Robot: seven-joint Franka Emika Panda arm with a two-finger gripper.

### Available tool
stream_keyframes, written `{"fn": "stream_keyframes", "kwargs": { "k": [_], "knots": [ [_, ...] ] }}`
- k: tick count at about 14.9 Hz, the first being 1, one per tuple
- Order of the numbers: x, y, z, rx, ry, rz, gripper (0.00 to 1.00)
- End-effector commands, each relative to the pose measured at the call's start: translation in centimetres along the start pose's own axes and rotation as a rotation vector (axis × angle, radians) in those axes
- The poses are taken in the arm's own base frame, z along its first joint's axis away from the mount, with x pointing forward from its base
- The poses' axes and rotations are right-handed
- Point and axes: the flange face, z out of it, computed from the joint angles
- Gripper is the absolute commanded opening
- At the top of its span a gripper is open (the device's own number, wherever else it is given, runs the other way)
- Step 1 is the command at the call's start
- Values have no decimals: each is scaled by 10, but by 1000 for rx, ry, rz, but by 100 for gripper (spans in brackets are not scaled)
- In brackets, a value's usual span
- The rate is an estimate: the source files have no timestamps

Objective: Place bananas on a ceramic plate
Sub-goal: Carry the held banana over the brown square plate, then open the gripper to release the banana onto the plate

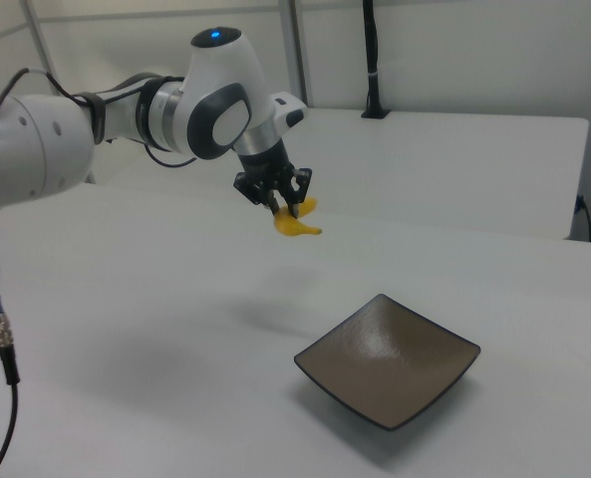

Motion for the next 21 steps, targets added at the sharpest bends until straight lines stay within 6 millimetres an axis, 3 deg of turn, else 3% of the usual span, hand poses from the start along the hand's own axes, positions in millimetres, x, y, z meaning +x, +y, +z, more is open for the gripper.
{"fn": "stream_keyframes", "kwargs": {
  "k": [1,6,11,16,17,18,19,21],
  "knots": [
    [-32,17,-20,10,-45,-44,14],
    [-69,70,-29,-9,-112,-125,16],
    [-105,118,-21,-22,-154,-200,25],
    [-131,144,-15,-14,-187,-245,26],
    [-134,143,-10,-8,-194,-246,38],
    [-135,143,-8,-7,-195,-238,73],
    [-135,143,-7,-8,-195,-232,100],
    [-135,143,-8,-9,-195,-225,100]
  ]
}}
